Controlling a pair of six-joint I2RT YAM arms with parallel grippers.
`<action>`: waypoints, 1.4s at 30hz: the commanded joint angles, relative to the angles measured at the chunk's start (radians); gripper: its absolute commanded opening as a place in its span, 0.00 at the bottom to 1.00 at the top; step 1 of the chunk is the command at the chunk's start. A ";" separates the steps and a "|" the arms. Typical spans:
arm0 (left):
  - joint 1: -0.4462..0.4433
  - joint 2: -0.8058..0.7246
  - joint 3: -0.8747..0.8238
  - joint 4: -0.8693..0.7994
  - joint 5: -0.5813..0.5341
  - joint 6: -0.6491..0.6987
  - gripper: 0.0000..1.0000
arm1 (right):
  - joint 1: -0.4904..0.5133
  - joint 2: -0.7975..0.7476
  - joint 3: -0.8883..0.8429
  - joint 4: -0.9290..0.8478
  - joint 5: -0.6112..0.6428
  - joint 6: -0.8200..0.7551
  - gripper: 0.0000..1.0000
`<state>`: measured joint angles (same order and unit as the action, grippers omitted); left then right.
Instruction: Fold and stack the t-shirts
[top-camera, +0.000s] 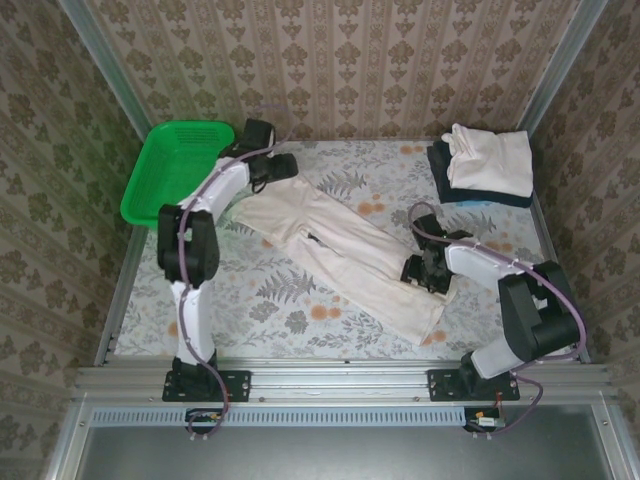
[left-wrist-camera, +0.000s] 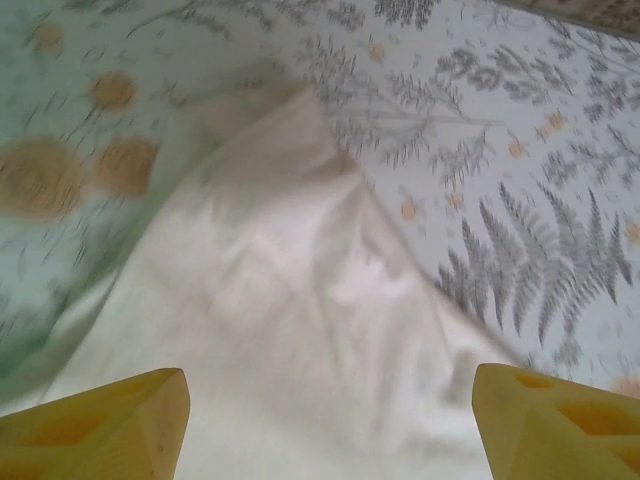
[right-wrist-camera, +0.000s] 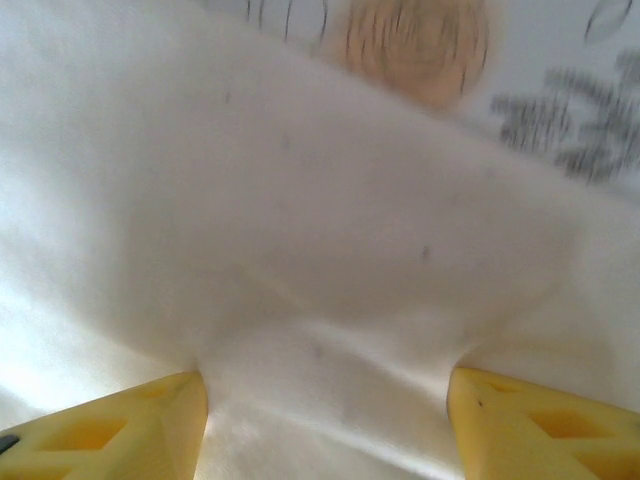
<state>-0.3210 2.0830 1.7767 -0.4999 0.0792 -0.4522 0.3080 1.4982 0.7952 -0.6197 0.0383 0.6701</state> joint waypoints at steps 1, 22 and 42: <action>0.000 -0.014 -0.155 0.131 0.011 -0.046 0.75 | 0.034 -0.089 0.014 -0.160 0.132 0.045 0.68; -0.070 0.624 0.587 0.077 0.316 -0.084 0.62 | 0.259 -0.036 0.013 0.011 0.086 0.110 0.69; -0.032 0.172 0.413 0.094 0.296 0.012 1.00 | 0.589 0.024 0.243 -0.088 0.164 0.171 0.71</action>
<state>-0.3969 2.4275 2.2719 -0.4179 0.4091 -0.4870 0.9237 1.6020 1.0214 -0.6216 0.1226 0.8886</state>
